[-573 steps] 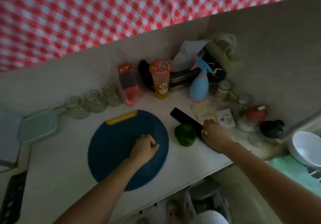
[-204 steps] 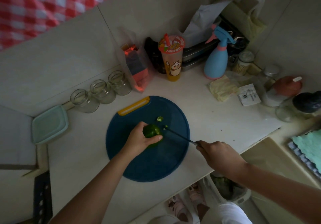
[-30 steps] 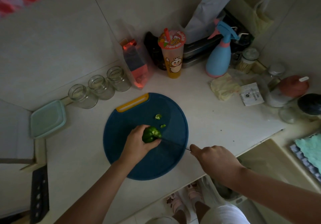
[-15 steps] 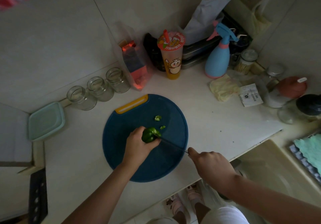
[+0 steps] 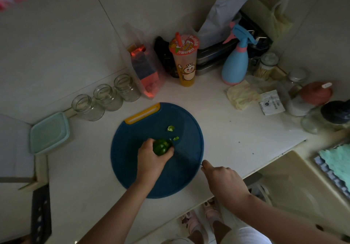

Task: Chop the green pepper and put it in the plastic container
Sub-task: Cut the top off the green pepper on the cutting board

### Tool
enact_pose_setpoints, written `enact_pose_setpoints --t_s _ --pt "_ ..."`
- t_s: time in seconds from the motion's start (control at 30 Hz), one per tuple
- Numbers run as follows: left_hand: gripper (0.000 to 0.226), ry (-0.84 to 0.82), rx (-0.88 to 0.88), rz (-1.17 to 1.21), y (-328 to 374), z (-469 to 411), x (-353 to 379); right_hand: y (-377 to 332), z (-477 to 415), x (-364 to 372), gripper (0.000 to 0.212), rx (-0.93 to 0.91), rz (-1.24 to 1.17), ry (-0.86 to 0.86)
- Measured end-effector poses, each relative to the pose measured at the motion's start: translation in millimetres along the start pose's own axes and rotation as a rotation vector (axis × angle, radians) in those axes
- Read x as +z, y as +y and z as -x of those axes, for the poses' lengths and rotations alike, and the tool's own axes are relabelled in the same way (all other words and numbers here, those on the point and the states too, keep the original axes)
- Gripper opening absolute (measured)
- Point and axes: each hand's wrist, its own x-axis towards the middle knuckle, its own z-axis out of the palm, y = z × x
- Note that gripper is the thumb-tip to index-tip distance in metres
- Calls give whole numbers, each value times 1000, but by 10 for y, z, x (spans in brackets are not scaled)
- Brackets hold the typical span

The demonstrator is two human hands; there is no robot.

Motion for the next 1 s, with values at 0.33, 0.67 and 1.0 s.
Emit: enact_pose_setpoints --t_s 0.33,0.67,1.0 --pt "53 -77 -23 57 19 16 -106 139 -47 -202 43 -92 -140 112" --pt "48 -97 36 59 -26 33 -135 169 10 -240 30 -198 39 22" --pt "39 34 64 8 13 129 -33 30 56 -135 46 -98 115 -28"
